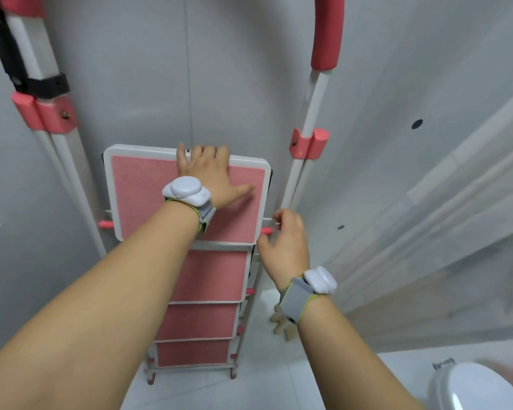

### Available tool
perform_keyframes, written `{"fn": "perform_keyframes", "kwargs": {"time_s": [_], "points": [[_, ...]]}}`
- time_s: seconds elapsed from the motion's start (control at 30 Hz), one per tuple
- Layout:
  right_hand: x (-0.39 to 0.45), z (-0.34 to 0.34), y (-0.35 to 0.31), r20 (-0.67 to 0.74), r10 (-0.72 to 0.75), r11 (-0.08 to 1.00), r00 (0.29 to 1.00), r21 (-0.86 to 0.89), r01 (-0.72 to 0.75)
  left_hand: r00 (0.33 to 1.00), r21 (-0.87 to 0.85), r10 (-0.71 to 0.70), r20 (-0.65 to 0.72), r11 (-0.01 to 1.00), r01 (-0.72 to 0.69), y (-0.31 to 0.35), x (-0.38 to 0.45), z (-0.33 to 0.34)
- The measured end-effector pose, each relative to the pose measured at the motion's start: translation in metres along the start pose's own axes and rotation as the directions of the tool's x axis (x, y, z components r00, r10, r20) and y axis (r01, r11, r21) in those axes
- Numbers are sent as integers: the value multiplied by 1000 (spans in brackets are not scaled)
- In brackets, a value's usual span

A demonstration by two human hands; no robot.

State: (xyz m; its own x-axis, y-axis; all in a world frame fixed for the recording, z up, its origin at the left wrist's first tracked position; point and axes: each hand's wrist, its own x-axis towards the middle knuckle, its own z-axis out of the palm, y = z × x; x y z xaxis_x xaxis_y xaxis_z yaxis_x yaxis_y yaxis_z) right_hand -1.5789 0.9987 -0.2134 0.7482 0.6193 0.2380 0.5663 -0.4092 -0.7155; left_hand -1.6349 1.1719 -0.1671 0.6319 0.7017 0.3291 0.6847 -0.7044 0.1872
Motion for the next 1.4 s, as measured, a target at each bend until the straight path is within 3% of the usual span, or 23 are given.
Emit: {"fn": "perform_keyframes", "kwargs": {"time_s": [0.17, 0.33, 0.47, 0.53, 0.67, 0.83, 1.0, 1.1, 1.17, 1.27, 1.33, 1.4], "points": [[-6, -26, 30, 3, 69, 996, 998, 58, -69, 997, 6, -43, -71, 999, 43, 13, -26, -8], [-14, -45, 34, -34, 4, 992, 999, 126, 0, 984, 13, -94, -152, 995, 97, 35, -67, -14], [-35, -50, 39, 11, 138, 927, 990, 350, -133, 966, 55, -202, -162, 976, 213, 50, -91, -20], [-54, -44, 45, 40, 138, 931, 990, 336, -144, 960, 88, -237, -152, 964, 252, 53, -101, -26], [-91, -49, 52, 81, -184, 970, 980, 176, 168, 969, 253, -206, -133, 939, 234, 58, -121, -39], [-96, -73, 14, 28, -480, 867, 877, 167, 469, 981, 280, -154, -121, 942, 183, 55, -129, -49], [-61, -80, -41, -87, -596, 800, 798, 19, 599, 972, 43, -147, -185, 987, 157, 43, -144, -60], [-49, -76, -79, 111, -544, 839, 832, 72, 540, 969, -142, -168, -183, 979, 143, 40, -152, -73], [-42, -65, -101, 250, -522, 852, 815, 99, 515, 968, -294, -180, -173, 948, 124, 31, -162, -83], [-39, -42, -111, 372, -490, 844, 788, -26, 536, 980, -425, -138, -146, 903, 64, 21, -179, -89], [-41, -26, -107, 352, -542, 756, 764, -193, 625, 931, -594, -308, -197, 793, 136, 14, -196, -85], [-38, -17, -96, 353, -580, 659, 734, -327, 677, 768, -777, -607, -204, 578, 250, 8, -210, -70]]}}
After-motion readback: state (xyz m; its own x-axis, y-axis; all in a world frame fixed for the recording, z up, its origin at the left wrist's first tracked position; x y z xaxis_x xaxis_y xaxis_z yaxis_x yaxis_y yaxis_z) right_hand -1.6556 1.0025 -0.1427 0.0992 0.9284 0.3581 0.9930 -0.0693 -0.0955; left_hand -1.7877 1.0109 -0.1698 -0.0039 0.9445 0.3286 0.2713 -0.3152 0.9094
